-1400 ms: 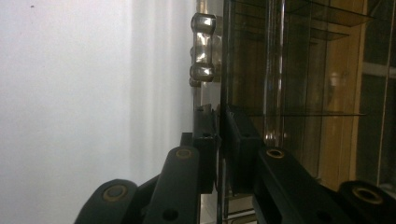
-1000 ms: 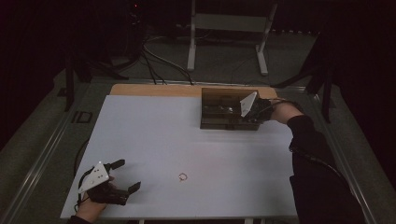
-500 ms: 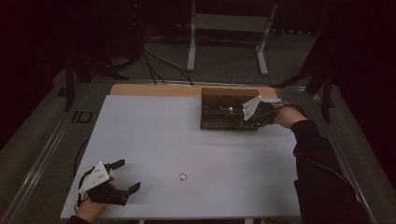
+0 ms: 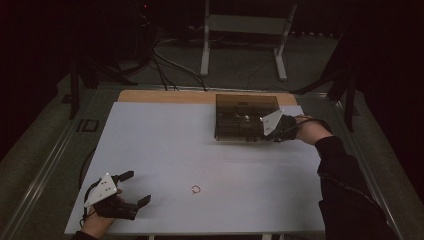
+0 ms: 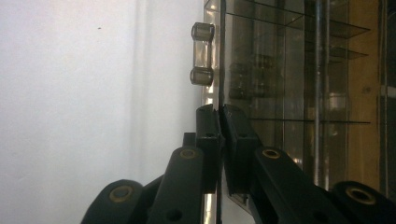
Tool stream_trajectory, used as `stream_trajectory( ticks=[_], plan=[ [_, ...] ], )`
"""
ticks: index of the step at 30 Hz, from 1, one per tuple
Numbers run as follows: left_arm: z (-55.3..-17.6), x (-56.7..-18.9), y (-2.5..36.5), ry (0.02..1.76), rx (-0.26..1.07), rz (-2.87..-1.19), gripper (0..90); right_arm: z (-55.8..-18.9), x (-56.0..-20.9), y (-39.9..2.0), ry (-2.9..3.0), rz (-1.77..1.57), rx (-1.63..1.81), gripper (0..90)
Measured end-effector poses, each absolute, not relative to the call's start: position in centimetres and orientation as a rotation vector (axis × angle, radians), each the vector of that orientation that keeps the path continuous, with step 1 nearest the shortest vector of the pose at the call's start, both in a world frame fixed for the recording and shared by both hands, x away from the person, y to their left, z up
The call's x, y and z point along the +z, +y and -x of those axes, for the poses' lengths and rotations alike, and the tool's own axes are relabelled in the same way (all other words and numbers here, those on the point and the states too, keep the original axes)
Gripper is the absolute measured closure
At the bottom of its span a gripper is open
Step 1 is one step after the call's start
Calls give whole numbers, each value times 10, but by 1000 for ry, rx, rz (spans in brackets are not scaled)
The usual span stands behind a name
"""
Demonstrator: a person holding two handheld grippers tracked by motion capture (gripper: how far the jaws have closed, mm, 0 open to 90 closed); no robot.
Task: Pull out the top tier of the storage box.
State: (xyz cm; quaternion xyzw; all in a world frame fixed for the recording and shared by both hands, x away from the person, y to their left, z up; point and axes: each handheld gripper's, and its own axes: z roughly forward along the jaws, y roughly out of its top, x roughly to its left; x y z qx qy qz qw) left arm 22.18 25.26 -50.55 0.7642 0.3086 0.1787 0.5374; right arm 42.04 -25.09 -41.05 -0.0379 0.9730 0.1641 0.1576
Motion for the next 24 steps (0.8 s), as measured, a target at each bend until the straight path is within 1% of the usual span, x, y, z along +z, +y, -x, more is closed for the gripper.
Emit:
stream_trajectory(
  ticks=[12, 24],
  plan=[
    [-222, -505, 252, 733, 427, -1820, 0, -409, -412, -254, 2781, 107, 480, 868],
    [-222, -505, 252, 733, 427, -1820, 0, -406, -416, -254, 2771, 118, 487, 870]
  ],
)
